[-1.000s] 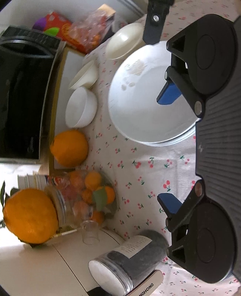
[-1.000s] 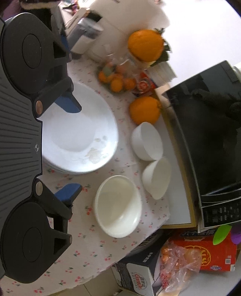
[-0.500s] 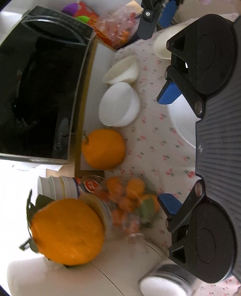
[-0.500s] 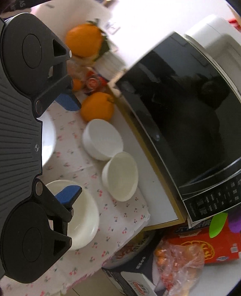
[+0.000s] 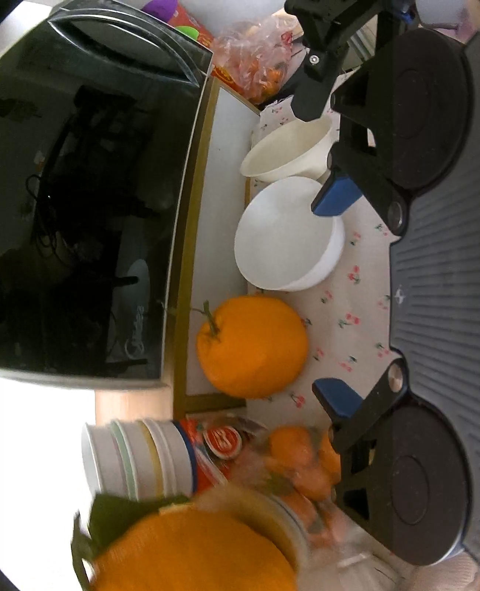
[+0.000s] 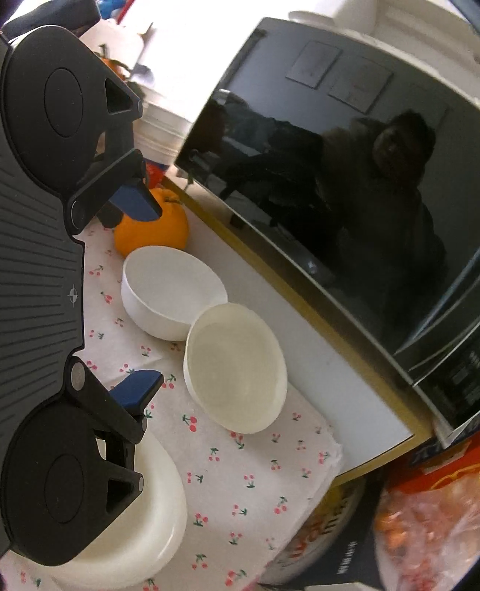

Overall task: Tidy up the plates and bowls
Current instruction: 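Move both tools to the rim of the white bowl by the microwave, then close both grippers on the white bowl rim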

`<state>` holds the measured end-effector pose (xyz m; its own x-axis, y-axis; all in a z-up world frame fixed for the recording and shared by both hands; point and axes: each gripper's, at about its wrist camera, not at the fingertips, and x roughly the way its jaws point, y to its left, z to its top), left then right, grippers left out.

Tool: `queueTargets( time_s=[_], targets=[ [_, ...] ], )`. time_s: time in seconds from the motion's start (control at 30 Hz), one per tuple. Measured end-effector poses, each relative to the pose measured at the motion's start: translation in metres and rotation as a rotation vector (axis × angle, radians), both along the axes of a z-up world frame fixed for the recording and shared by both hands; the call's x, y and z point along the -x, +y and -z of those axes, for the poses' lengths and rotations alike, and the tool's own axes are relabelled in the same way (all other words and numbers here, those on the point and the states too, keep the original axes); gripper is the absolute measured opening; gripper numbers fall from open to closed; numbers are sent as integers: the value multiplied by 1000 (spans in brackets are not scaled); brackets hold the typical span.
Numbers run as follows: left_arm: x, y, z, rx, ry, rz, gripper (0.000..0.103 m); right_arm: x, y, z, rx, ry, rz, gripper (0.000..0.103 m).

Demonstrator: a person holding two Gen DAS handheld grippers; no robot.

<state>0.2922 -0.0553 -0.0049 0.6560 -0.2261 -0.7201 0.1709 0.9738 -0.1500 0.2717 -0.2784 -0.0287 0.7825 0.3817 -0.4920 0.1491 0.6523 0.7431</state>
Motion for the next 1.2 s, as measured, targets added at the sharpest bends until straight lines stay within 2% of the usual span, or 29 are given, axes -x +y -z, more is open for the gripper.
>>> queueTargets(
  time_s=[0.13,0.2,0.3,0.37,0.47,0.6,0.9,1.2],
  targets=[
    [-11,-8,7,6,-4,7,73,-12,2,11,-21,11,-1,89],
    [-15,-10,10,22,-1,16,61,-16,5,13,-9,17,5,84],
    [-19,-14,14,43,0,21,47,-23,8,16,9,14,9,67],
    [-22,-15,16,49,-4,17,43,-28,8,20,5,13,15,56],
    [-25,-15,18,63,-17,23,38,-34,8,24,-4,13,17,44],
    [-30,-16,22,67,-17,37,28,-39,9,30,-12,16,23,35],
    [-33,-10,29,60,-19,24,15,-46,14,40,-6,30,29,23],
    [-34,-9,32,59,-5,19,12,-52,17,49,-3,48,33,18]
  ],
)
